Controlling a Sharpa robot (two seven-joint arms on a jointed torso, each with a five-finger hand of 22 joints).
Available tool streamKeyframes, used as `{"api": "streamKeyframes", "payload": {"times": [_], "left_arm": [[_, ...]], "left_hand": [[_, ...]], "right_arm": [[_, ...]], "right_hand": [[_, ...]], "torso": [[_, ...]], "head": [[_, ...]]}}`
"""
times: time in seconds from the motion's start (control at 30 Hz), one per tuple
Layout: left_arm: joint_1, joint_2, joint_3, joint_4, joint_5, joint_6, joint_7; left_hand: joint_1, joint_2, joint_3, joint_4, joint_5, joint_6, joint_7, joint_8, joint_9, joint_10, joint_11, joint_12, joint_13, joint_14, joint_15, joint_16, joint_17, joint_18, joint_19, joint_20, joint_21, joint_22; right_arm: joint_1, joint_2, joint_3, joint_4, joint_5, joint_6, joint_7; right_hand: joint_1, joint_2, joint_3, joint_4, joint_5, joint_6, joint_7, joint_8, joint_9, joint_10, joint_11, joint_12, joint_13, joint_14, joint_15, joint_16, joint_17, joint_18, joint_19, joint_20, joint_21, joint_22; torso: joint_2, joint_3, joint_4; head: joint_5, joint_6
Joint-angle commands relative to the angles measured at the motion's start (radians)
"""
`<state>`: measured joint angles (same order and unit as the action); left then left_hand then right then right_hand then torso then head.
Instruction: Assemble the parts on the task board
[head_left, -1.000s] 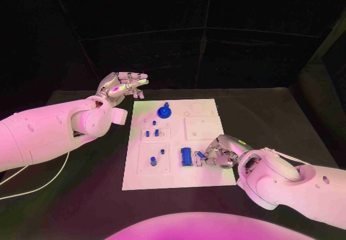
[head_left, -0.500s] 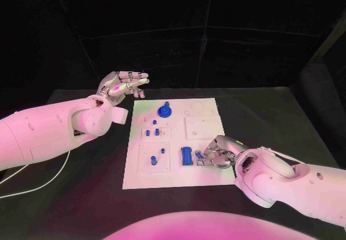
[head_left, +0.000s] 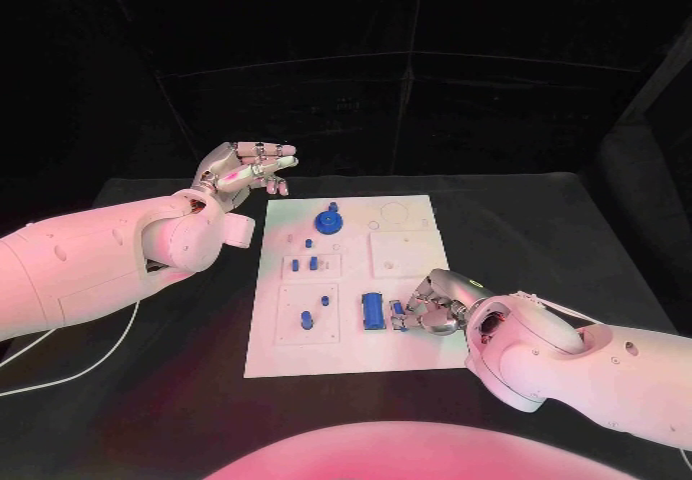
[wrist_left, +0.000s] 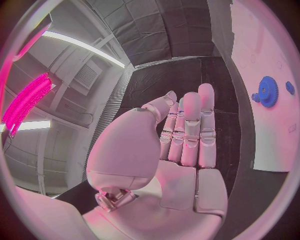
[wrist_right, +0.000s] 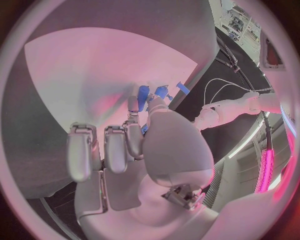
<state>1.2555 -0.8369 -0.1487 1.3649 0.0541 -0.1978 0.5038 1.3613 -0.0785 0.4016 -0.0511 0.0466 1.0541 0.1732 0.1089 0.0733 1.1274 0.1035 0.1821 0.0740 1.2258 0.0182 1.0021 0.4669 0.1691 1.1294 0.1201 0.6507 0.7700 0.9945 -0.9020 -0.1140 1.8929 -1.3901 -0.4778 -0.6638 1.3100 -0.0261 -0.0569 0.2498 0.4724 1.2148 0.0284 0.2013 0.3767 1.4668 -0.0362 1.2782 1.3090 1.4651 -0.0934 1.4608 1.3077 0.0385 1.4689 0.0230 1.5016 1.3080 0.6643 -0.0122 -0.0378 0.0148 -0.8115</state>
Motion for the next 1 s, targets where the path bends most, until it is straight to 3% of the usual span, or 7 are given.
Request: {"api": "streamKeyframes", "payload": {"times": [0.03,0.3,0.77,1.0], "left_arm": [[0.002,-0.001,0.001,0.003,0.002,0.014,0.001],[0.002,-0.001,0.001,0.003,0.002,0.016,0.000],[0.002,-0.001,0.001,0.003,0.002,0.017,-0.001],[0.002,-0.002,0.001,0.004,0.002,0.018,-0.002]], "left_hand": [[-0.001,0.006,-0.008,-0.001,0.005,-0.002,0.001,0.006,-0.001,-0.006,0.000,0.004,0.000,-0.007,0.000,0.000,-0.002,0.014,0.004,0.000,-0.005,-0.001],[-0.001,0.006,-0.008,-0.001,0.005,-0.002,0.001,0.006,-0.001,-0.006,0.000,0.004,0.000,-0.007,0.000,0.000,-0.002,0.014,0.004,0.000,-0.005,-0.001],[-0.001,0.006,-0.008,-0.001,0.005,-0.002,0.001,0.006,-0.001,-0.006,0.000,0.004,0.000,-0.007,0.000,0.000,-0.002,0.014,0.004,0.000,-0.005,-0.001],[-0.001,0.006,-0.008,-0.001,0.005,-0.002,0.001,0.006,-0.001,-0.006,0.000,0.004,0.000,-0.007,0.000,0.000,-0.002,0.014,0.004,0.000,-0.005,-0.001]], "right_arm": [[0.001,0.000,0.000,-0.003,-0.015,-0.013,-0.012],[0.001,0.006,0.000,-0.011,-0.020,-0.019,-0.011],[0.001,0.014,0.000,-0.015,-0.021,-0.017,0.001],[0.001,0.013,0.000,-0.016,-0.021,-0.012,0.007]], "right_hand": [[-0.011,-0.002,-0.001,0.006,0.007,0.005,-0.004,0.006,0.003,0.034,-0.010,0.001,0.092,0.066,-0.009,-0.001,0.054,-0.013,0.037,-0.008,0.004,0.186],[-0.015,-0.002,-0.006,0.010,0.007,0.005,-0.006,0.012,0.010,0.035,-0.012,0.001,0.092,0.066,-0.010,-0.001,0.055,-0.013,0.037,-0.010,0.004,0.186],[-0.028,0.002,-0.035,0.027,-0.082,-0.011,-0.006,0.036,0.046,0.036,-0.013,0.000,0.093,0.067,-0.012,-0.001,0.056,-0.014,0.038,-0.013,0.003,0.186],[-0.040,0.000,-0.051,0.034,-0.095,-0.015,-0.005,0.042,0.055,0.037,-0.012,0.001,0.094,0.067,-0.011,-0.001,0.058,-0.014,0.038,-0.012,0.003,0.187]], "torso": [[0.000,0.0001,-0.0002],[0.000,0.0004,-0.0001],[-0.001,0.0003,-0.0004],[-0.001,0.0001,0.0001]], "head": [[0.000,-0.002],[0.002,-0.002],[0.002,-0.004],[0.004,-0.005]]}}
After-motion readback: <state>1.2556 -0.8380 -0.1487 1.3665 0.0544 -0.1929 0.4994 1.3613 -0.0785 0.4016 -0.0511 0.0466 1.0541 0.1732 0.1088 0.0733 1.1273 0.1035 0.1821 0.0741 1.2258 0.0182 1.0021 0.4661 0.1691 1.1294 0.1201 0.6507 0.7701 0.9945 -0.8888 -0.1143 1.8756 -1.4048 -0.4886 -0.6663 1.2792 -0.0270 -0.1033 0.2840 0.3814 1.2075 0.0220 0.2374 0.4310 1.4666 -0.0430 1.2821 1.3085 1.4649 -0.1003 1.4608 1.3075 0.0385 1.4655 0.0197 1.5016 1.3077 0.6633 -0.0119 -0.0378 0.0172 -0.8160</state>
